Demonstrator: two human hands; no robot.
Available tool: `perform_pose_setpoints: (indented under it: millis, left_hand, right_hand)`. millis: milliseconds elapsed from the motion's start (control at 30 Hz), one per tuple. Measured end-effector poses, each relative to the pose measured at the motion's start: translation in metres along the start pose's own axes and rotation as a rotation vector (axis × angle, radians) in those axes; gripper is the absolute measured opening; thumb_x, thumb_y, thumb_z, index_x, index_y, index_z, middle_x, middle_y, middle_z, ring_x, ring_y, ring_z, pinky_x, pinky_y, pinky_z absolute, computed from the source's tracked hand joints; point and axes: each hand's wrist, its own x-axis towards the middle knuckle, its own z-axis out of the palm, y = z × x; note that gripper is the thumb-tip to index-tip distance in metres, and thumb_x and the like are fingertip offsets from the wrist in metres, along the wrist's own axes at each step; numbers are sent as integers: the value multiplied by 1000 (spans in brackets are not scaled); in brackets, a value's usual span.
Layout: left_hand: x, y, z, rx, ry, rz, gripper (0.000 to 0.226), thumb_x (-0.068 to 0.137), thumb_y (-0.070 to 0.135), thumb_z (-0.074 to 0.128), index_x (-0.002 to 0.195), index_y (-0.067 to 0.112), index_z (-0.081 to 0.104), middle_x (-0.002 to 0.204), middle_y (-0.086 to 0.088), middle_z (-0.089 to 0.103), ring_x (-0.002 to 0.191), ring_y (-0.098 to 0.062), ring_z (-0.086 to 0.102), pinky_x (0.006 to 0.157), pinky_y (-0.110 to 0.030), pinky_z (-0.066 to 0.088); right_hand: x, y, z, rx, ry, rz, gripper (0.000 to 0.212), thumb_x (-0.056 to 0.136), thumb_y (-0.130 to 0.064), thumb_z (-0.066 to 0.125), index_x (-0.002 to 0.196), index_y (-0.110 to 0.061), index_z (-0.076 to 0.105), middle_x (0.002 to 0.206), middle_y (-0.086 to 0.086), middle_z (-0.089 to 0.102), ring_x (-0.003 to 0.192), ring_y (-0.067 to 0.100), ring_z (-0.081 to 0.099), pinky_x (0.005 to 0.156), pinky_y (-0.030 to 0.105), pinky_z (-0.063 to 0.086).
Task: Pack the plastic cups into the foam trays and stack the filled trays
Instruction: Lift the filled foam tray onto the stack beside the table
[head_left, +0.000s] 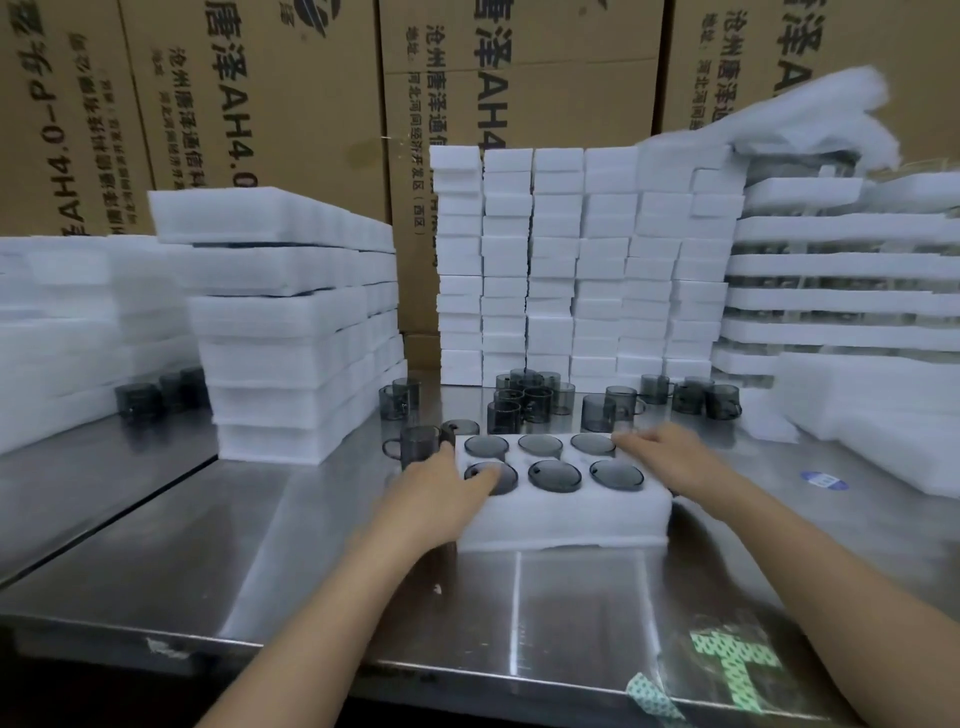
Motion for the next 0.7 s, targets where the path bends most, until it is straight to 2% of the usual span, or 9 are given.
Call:
perform_pose_setpoints:
  millis: [100, 167, 233, 267, 333, 433, 500, 600, 700]
  left_hand:
    - [-16, -7, 3, -236, -67, 0, 69, 96, 83, 35, 135, 35, 65, 134, 14, 60, 136, -17, 48, 109, -30, 33]
    - [-22, -3, 3, -503, -76, -37, 55, 97, 74, 53, 132, 35, 70, 125, 22, 66, 125, -8, 58, 102, -29, 39]
    - [-23, 4, 3, -897, -51, -89, 57, 83, 61, 76, 133, 33, 69, 121, 9, 77, 109, -16, 74, 95, -37, 55]
    - [-23, 9, 2, -1079, -41, -117, 62, 74, 53, 82, 131, 34, 65, 120, -1, 78, 97, -21, 77, 82, -40, 61]
    - [-22, 24, 1, -1291, -42, -166, 72, 65, 45, 91, 125, 36, 52, 121, -11, 75, 82, -26, 76, 69, -48, 65]
    - [-22, 48, 14, -1392, 44, -227, 75, 72, 35, 98, 121, 31, 41, 110, -7, 74, 79, -23, 80, 68, -53, 67]
    - [-23, 58, 16, -1447, 68, -323, 67, 79, 29, 93, 126, 35, 45, 113, -9, 76, 89, -30, 80, 73, -60, 66]
    - [-25, 73, -5, -1646, -189, -301, 48, 78, 21, 85, 122, 19, 65, 101, -16, 79, 85, -36, 79, 66, -54, 67]
    - [-7, 92, -62, -1649, -186, -209, 28, 88, 25, 83, 110, 14, 71, 95, -16, 79, 83, -36, 80, 70, -54, 67]
  right_hand:
    - [-3, -1, 4, 38, 29, -9, 54, 101, -45, 65, 59, -16, 50, 51, -8, 45, 58, 16, 45, 59, 35, 28]
    - [-5, -1, 5, 104, 56, -32, 50, 100, -47, 66, 70, -7, 68, 61, -1, 62, 67, 23, 58, 65, 36, 38]
    - [-6, -3, 1, 249, 116, -25, 39, 98, -50, 67, 91, -15, 81, 86, 4, 79, 91, 28, 71, 88, 41, 54]
    - [-7, -6, -3, 327, 146, -14, 33, 97, -52, 68, 92, -22, 83, 92, 0, 80, 97, 26, 72, 97, 45, 55]
    - [-10, -13, -10, 467, 124, 16, 29, 90, -57, 69, 95, -33, 84, 94, -6, 82, 100, 25, 75, 103, 50, 56]
    - [-11, -14, -16, 641, 25, 117, 45, 79, -61, 75, 103, -24, 84, 105, 5, 82, 104, 32, 75, 104, 51, 55]
    - [-8, -6, -23, 803, -92, 196, 47, 90, -55, 70, 110, -14, 82, 114, 14, 78, 100, 31, 72, 92, 44, 56]
    - [2, 14, -35, 912, -135, 185, 31, 101, -44, 57, 96, -25, 80, 104, 6, 72, 83, 20, 65, 71, 32, 47]
    - [1, 20, -29, 659, -140, 196, 44, 100, -55, 59, 102, -19, 84, 101, 3, 81, 83, 19, 66, 68, 30, 48]
